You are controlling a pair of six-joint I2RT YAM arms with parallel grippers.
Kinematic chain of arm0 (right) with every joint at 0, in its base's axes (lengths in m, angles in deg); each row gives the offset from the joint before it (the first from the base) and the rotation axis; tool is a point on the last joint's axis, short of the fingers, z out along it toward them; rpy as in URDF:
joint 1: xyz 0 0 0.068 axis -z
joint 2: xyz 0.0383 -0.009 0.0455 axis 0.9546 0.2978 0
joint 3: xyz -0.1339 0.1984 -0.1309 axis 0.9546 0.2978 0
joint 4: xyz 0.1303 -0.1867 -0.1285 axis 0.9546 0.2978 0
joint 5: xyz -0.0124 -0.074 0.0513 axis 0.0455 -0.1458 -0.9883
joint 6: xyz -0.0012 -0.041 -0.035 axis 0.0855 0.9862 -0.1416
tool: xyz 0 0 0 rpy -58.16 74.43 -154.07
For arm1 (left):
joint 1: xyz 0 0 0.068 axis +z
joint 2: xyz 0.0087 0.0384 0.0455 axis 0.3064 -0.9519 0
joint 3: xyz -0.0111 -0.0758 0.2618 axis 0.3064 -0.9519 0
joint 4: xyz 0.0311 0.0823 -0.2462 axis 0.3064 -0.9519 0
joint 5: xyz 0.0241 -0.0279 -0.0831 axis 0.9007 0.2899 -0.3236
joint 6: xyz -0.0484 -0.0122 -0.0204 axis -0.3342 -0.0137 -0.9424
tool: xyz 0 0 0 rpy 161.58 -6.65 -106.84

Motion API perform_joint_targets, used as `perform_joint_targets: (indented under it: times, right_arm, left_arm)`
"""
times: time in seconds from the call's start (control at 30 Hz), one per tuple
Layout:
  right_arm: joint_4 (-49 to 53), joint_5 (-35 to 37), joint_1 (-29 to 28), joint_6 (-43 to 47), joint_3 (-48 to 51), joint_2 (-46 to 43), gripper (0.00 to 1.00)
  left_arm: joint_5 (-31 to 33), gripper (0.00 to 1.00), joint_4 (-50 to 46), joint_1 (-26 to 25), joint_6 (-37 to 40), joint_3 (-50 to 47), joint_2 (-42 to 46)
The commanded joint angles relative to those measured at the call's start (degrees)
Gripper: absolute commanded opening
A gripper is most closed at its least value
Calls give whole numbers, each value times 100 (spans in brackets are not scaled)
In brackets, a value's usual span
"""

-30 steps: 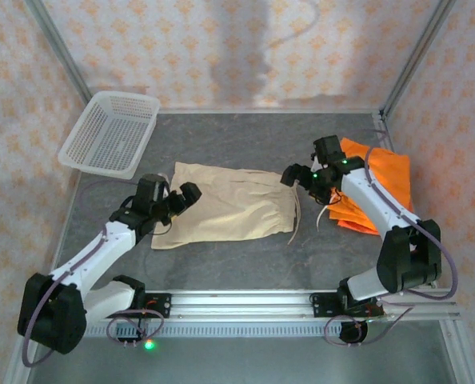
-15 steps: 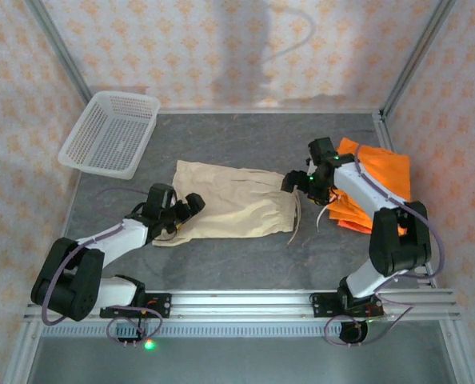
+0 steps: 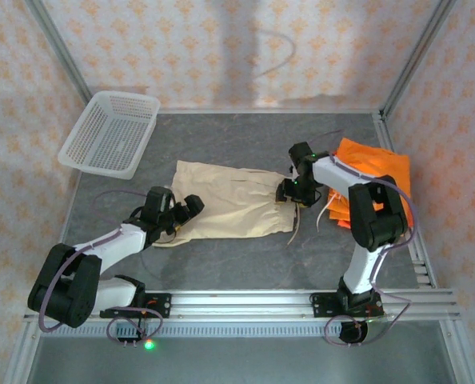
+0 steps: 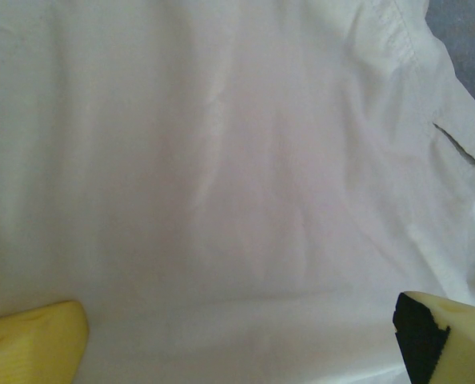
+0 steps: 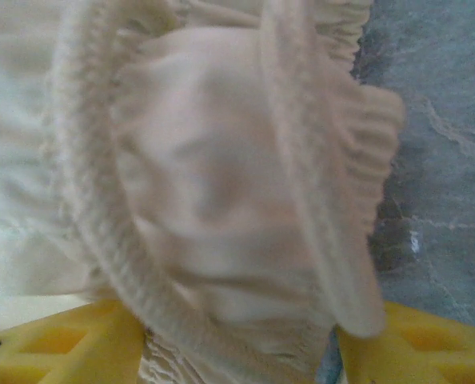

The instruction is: Fold and stack the shorts

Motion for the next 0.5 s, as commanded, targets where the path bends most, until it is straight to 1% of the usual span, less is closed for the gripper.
perform_joint_targets:
  times: [0.0, 0.13, 0.23, 0.37, 0.47]
  right_arm:
    - [-126, 85, -26, -48, -158, 265, 61]
    - [-263, -120, -49, -165, -154, 486, 56]
    - [-330, -207, -78, -230, -163, 605, 48]
    - [-301, -60, -116, -236, -202, 691, 23]
    - [-202, 146, -121, -195, -255, 746, 7]
  left_arm:
    - [278, 100, -776, 30, 77, -278, -80]
    - [271, 100, -727, 26, 57, -296, -130]
    - [271, 100, -673, 29, 39, -288, -152]
    - [241, 100, -658, 26, 33, -263, -184]
    - [216, 100, -662, 29, 18, -244, -157]
